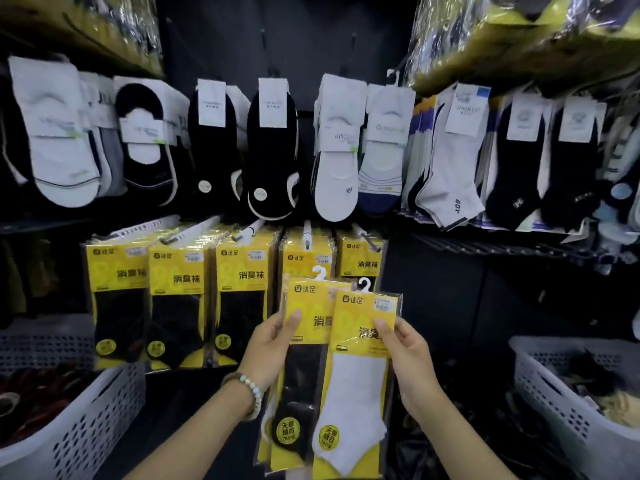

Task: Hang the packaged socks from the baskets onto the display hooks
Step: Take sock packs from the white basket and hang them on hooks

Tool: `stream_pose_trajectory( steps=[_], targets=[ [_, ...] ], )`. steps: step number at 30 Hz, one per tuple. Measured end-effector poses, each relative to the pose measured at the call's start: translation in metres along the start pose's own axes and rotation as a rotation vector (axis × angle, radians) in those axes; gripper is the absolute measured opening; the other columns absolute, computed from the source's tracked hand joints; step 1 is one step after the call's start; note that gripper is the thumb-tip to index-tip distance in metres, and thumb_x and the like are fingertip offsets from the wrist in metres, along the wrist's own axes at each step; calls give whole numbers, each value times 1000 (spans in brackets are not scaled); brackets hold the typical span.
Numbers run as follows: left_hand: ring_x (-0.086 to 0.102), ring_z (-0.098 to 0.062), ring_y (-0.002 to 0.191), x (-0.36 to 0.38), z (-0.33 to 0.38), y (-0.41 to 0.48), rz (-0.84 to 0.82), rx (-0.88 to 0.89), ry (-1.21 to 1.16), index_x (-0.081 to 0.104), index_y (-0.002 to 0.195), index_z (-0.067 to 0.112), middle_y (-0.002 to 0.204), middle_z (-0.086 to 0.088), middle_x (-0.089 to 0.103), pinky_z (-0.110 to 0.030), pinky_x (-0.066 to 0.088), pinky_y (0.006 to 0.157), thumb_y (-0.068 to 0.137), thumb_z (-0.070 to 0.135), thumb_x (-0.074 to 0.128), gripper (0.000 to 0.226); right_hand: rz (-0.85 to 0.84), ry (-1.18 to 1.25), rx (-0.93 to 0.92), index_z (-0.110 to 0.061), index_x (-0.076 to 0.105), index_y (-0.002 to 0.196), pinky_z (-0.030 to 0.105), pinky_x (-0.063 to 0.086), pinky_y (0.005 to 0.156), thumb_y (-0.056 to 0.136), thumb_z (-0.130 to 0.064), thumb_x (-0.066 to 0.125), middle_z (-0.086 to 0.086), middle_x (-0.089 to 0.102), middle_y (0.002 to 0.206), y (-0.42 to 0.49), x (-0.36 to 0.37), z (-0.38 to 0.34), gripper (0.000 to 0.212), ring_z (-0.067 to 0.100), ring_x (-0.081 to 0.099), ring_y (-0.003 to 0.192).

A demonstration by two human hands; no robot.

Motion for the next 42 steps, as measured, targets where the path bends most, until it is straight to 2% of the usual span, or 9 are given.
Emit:
stream_pose_trajectory(
  steps=[4,9,18,23,27,31,35,39,42],
  targets=[
    [42,0,53,-3,10,24,64,126,59,56,72,36,56,18,45,-10,34,56,80,59,45,27,114,-20,31,-13,67,104,38,54,84,95,-24,55,4,75,98,28,-30,-4,19,21,71,93],
    [39,-11,71,-6,12,50,116,135,44,59,92,31,77,0,44,-22,33,61,84,58,43,32,151,-110,-41,-15,67,99,24,53,68,94,-20,57,2,75,92,70,-43,-22,12,16,71,85],
    [44,-12,74,-7,16,66,156,114,41,54,83,36,84,1,46,-17,33,62,83,58,43,25,29,-126,-23,-13,65,103,18,54,58,94,-16,57,3,73,94,121,-17,-16,13,9,72,77],
    [40,-10,56,-7,13,66,167,145,34,61,93,10,60,5,43,-12,32,52,83,55,43,49,208,-139,107,-6,68,95,31,57,74,86,-29,68,10,72,97,140,-16,7,25,20,69,89],
    [59,15,76,-3,11,63,128,120,-13,57,92,41,79,26,66,3,39,61,91,40,48,10,376,-154,190,-2,68,94,42,54,91,80,-32,75,14,70,99,140,-26,21,33,28,66,96],
    [56,0,77,-2,12,59,104,74,-21,59,88,35,83,12,57,-8,41,65,91,43,47,14,475,-157,220,-2,65,98,32,51,77,84,-22,72,16,68,106,123,-42,24,26,22,63,88],
    [56,21,70,7,12,51,75,39,-62,58,91,38,71,30,65,4,37,57,92,38,49,9,256,-135,208,-8,63,106,31,53,83,92,-28,62,10,67,107,94,-30,5,25,21,65,96],
    [53,1,69,21,14,45,49,-13,-122,58,84,26,83,8,57,-8,40,60,88,44,52,20,24,-119,91,-15,67,101,23,55,75,92,-38,57,0,71,101,61,5,-21,26,16,69,91],
    [63,0,82,33,18,40,60,-29,-161,63,89,31,90,14,68,-13,46,67,85,41,60,11,-2,-120,-5,-14,66,107,31,55,83,85,-35,67,5,72,104,46,24,-30,31,20,68,97]
  ],
)
Point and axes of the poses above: each hand's wrist, its own y-axis towards the middle knuckle, its own x-axis out of the palm, z = x × y, the point moved 2 cm from there along y, towards the middle knuckle
